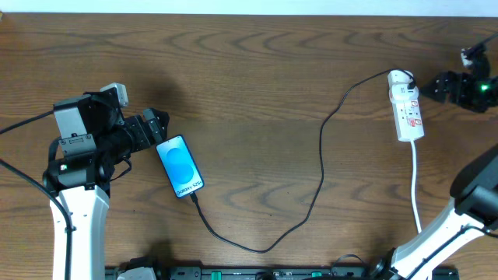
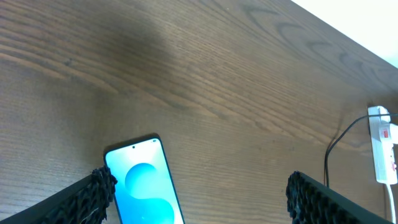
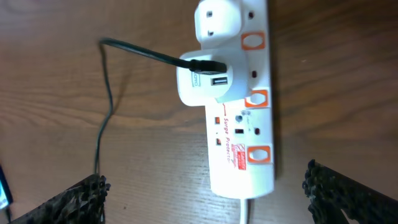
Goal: Plug charger to phone and switch on socket
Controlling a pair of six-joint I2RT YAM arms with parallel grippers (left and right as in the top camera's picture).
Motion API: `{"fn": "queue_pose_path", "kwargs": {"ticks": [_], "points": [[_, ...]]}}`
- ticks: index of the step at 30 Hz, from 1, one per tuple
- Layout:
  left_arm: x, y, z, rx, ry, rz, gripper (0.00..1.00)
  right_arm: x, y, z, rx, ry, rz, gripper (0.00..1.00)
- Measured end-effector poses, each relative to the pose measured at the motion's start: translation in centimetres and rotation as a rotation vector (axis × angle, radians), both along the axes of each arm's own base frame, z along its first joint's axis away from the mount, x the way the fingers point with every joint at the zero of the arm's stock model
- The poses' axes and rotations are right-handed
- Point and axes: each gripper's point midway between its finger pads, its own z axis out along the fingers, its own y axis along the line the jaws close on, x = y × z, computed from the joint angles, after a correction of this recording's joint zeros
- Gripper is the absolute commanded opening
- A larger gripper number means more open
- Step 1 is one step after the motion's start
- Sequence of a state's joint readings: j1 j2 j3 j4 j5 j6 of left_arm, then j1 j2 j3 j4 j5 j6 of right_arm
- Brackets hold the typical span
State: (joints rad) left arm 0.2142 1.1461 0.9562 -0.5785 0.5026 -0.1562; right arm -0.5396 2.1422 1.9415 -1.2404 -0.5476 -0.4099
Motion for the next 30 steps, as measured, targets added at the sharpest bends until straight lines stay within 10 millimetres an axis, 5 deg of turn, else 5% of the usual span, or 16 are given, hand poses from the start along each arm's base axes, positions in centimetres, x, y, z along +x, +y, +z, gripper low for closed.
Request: {"fn": "queue_pose_path", "kwargs": {"ticks": [5, 13, 30], "points": [[0.0, 0.0, 0.0, 0.0, 0.0, 0.0, 0.9, 0.9, 1.6, -3.6, 0.029, 0.057, 0.045, 0.99], [0.0, 0.0, 0.0, 0.0, 0.0, 0.0, 0.9, 1.7, 3.1, -5.9, 0.038, 0.078, 0.094, 0.99], [0.0, 0.0, 0.0, 0.0, 0.001, 0.0, 0.9, 2.6, 3.1, -6.3, 0.013, 0.039, 0.127, 0.99]]}}
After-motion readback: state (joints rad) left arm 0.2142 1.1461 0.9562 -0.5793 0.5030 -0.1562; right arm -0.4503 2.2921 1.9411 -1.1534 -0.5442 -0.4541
